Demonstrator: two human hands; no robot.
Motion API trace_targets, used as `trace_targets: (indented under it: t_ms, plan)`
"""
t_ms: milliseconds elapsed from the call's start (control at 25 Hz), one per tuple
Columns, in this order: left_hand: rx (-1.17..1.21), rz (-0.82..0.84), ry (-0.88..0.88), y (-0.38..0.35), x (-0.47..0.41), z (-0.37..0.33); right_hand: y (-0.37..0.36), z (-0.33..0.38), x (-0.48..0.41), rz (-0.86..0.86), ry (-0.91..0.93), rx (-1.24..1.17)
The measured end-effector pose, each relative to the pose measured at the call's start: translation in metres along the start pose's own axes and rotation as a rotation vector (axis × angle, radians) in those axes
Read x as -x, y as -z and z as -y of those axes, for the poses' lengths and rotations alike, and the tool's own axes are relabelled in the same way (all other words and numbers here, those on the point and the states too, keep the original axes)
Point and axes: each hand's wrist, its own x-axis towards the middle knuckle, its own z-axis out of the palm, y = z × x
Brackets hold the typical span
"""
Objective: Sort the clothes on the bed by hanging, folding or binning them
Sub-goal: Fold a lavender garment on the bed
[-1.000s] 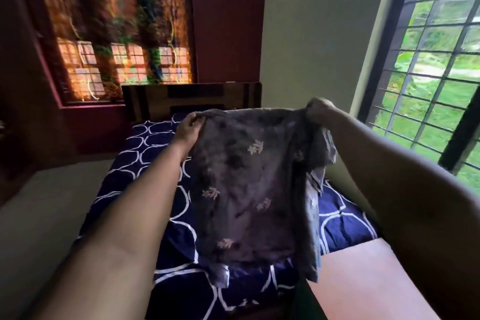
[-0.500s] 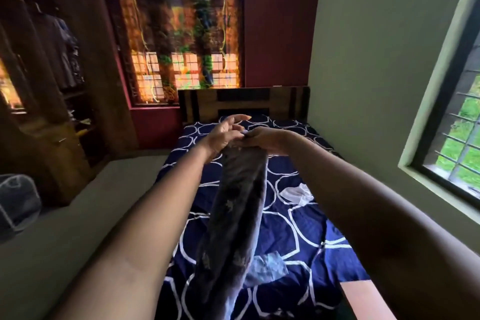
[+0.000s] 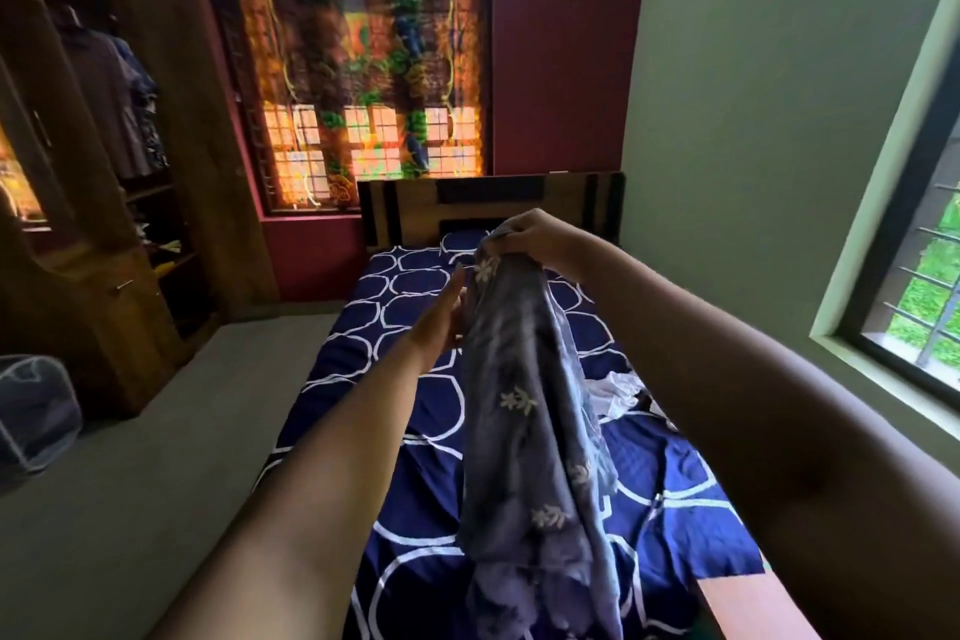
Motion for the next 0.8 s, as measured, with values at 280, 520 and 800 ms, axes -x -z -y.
trace_targets:
  t_ms: [280, 520, 800]
  plan:
    - [0.197, 0.034, 0.059, 0.013, -0.012, 0.008, 0.056, -0.03, 0.006, -0.116, -0.092, -0.482]
    - [0.047, -0.017, -0.238, 0.011, -0.033, -0.049, 0.052, -0.055, 0.017, 0.351, -0.516, -0.056]
    - [-0.219, -0.204, -0.323, 0.019, -0.051, -0.067, -0.044, -0.09, 0.009, 0.265, -0.38, 0.426]
